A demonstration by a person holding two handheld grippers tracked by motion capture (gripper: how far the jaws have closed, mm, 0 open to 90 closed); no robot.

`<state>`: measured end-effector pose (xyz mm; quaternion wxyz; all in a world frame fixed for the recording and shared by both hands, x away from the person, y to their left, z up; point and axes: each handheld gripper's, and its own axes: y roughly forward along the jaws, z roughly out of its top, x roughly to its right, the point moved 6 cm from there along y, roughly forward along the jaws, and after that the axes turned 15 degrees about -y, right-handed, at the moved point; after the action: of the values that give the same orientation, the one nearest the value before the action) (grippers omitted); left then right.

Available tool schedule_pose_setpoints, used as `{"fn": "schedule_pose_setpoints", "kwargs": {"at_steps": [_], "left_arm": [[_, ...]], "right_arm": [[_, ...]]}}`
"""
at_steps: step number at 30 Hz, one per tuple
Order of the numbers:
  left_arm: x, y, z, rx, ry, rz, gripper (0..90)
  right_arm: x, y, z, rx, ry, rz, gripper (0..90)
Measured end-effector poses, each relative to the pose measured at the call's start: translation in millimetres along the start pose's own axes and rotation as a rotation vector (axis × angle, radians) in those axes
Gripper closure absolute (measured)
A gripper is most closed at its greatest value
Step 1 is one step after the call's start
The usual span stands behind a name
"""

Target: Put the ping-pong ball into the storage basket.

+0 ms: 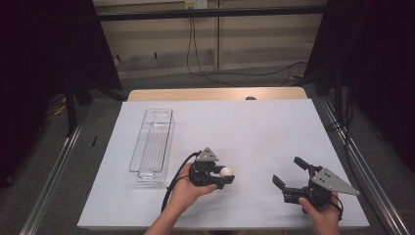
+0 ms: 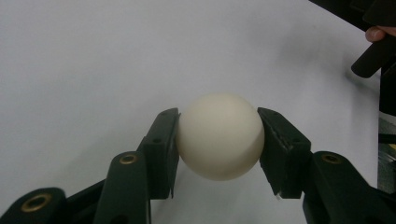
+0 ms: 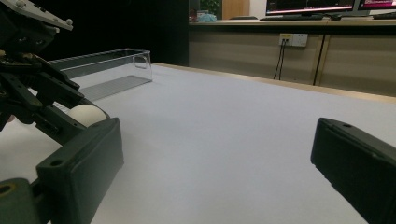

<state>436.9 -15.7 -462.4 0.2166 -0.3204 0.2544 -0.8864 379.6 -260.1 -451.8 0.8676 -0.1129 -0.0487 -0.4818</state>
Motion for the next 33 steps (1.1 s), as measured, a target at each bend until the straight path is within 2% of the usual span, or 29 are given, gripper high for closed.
{"fn": "schedule_pose_setpoints", "kwargs": {"at_steps": [7, 10, 16, 17, 20, 26, 27, 33], "left_arm": [[-2.6, -5.7, 2.7, 0.005, -0.01, 0.016, 51.2], [-3.4, -7.0, 3.6, 0.015, -0.014, 0.009, 51.2], [-5.4, -9.4, 4.9, 0.025, -0.018, 0.021, 51.2], [-5.5, -9.4, 5.2, 0.028, -0.022, 0.011, 51.1], [-6.8, -11.1, 4.9, 0.016, -0.017, 0.025, 51.2], [-6.5, -12.8, 6.3, 0.019, -0.033, 0.022, 51.2], [-7.4, -14.1, 6.4, 0.01, -0.023, 0.033, 51.1], [-8.4, -16.9, 8.1, 0.018, -0.03, 0.028, 51.2]], "right_arm": [[1.0, -0.4, -0.4, 0.0, 0.006, -0.003, 1.9], [1.1, -0.7, -0.6, -0.003, 0.007, -0.004, 2.0], [1.3, -1.0, -0.7, -0.002, 0.004, -0.002, 2.0], [1.2, -1.1, -0.6, -0.002, 0.004, -0.001, 2.0], [1.3, -1.0, -0.6, -0.002, 0.005, -0.002, 2.0], [1.6, -1.1, -0.5, -0.001, 0.005, -0.004, 2.0], [1.5, -1.1, -0.5, -0.001, 0.005, -0.004, 2.0], [1.5, -1.0, 0.1, 0.003, 0.013, -0.013, 2.0]]}}
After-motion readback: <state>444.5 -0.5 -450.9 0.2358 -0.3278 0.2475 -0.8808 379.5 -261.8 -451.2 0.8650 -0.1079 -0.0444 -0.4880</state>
